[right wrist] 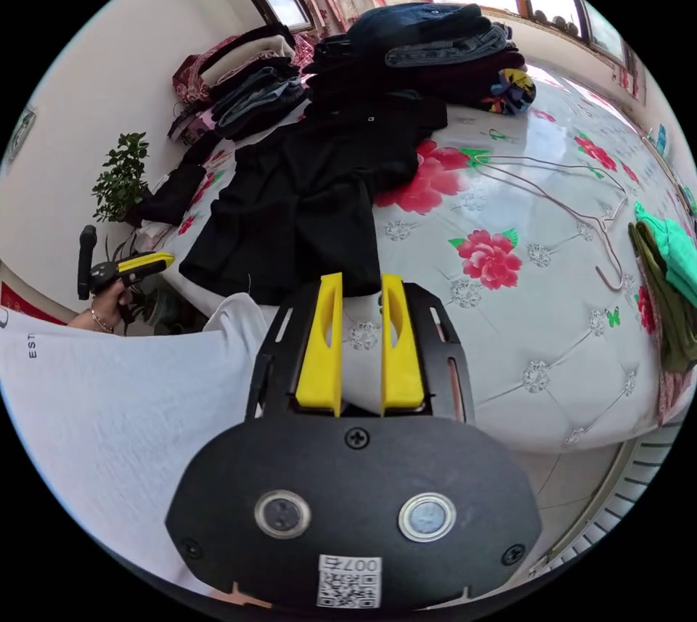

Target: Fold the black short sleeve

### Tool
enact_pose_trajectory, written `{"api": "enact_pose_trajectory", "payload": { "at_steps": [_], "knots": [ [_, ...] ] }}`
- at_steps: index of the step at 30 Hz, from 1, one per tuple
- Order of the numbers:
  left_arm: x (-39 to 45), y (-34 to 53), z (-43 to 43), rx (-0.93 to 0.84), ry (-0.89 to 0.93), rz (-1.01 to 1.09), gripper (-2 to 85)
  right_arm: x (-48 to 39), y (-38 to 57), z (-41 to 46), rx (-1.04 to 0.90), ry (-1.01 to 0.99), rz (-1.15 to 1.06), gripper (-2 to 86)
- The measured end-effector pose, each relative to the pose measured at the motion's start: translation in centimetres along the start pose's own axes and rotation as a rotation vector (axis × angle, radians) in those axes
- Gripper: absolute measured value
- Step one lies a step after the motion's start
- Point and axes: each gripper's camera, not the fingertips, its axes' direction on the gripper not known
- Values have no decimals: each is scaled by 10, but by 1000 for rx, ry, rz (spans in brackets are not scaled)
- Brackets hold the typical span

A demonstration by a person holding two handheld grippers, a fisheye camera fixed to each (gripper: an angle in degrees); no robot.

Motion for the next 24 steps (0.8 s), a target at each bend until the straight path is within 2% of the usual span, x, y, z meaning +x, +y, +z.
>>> {"api": "enact_pose_trajectory", "payload": {
  "at_steps": [5,8,9,11,15,17,21,24],
  "knots": [
    [15,-12,18,-30,14,96,63,3,11,18,-73,16,14,61],
    [12,-14,54,-124,11,105,26,-2,8,31,-106,54,-15,57],
    [2,-12,49,-79,16,58,10,-6,4,33,-100,75,-41,53],
    [-14,-13,48,-122,52,4,1,-11,-3,32,-96,122,-84,42],
    [-59,17,18,-30,136,-99,-7,-19,-12,26,-131,185,-181,9],
    [-86,39,-7,25,140,-162,-8,-16,-7,-3,-59,185,-180,4],
    [-158,115,-70,166,247,-360,-9,14,30,-108,159,-26,-66,-1],
    [-195,166,-88,249,390,-496,-9,35,59,-150,195,-177,8,-2]
  ]
}}
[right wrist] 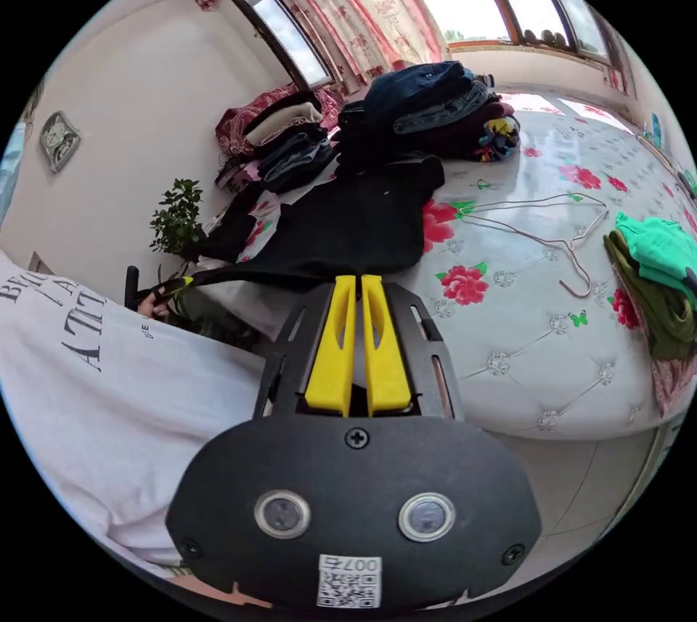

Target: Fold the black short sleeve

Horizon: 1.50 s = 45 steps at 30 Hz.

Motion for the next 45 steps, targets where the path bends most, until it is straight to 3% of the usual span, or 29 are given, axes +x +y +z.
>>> {"api": "enact_pose_trajectory", "payload": {
  "at_steps": [3,7,13,17,23,29,36,39,45],
  "knots": [
    [-27,9,-3,35,71,-87,-9,20,7,-8,3,-111,131,-2],
    [-49,-31,29,48,123,-110,-9,40,-26,13,-6,-85,176,-2],
    [-40,-202,24,215,316,-105,-10,31,-176,-4,196,-79,82,-3],
    [20,-268,-73,441,391,112,-9,-24,-239,-89,469,-85,-105,-2],
    [54,-219,-166,580,381,387,-9,-74,-198,-175,611,-11,-417,-2],
    [16,-128,-144,444,361,339,-9,-57,-102,-165,451,-26,-397,-3],
    [-52,-37,-34,100,238,-4,-9,8,-4,-70,106,-65,21,-2],
    [-62,-29,1,-44,191,-51,-9,24,12,-39,-32,-37,92,-2],
    [-61,-82,43,-52,174,-74,-8,51,-21,-9,-52,-64,127,0]
  ]
}}
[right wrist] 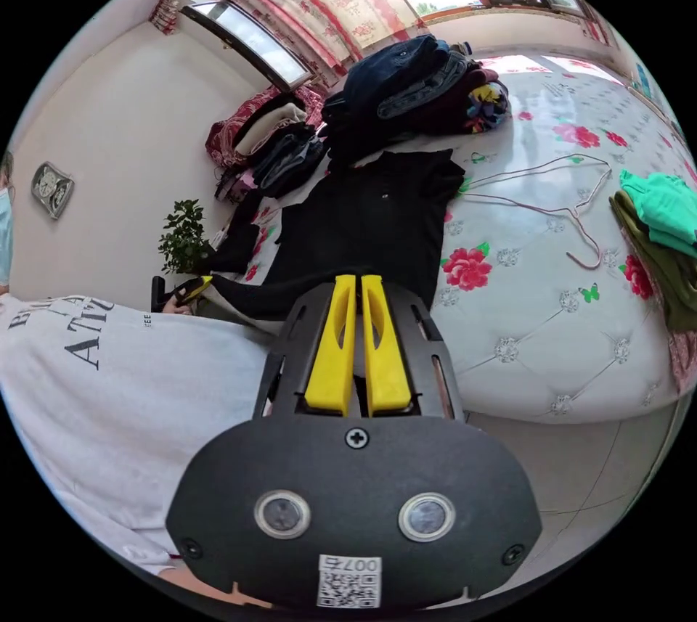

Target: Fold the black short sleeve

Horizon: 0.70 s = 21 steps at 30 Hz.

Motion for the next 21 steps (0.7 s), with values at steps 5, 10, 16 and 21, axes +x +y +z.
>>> {"api": "enact_pose_trajectory", "payload": {
  "at_steps": [5,10,16,21],
  "knots": [
    [-13,-96,68,7,9,-94,1,31,-82,38,58,31,94,13],
    [-9,-151,111,-3,-142,-152,59,71,-125,87,-25,189,262,32],
    [-3,-110,140,-151,-218,13,79,70,-77,108,-74,185,204,42],
    [-17,-72,171,-275,-277,-17,77,63,-53,132,-131,282,153,33]
  ]
}}
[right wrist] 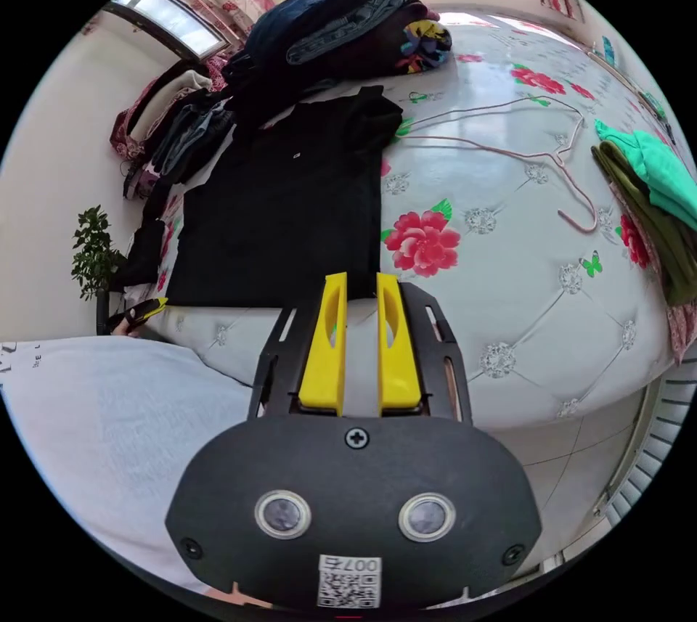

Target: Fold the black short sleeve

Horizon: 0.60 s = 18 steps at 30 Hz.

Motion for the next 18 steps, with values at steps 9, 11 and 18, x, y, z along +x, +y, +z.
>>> {"api": "enact_pose_trajectory", "payload": {
  "at_steps": [9,11,18],
  "knots": [
    [23,-52,17,-70,-107,125,-5,-19,-36,45,-138,53,-76,1],
    [18,-53,11,-69,-78,128,-7,-20,-32,37,-123,13,-99,-1],
    [-2,-42,-25,-11,115,125,-9,-6,-5,-13,26,-110,-67,-3]
  ]
}}
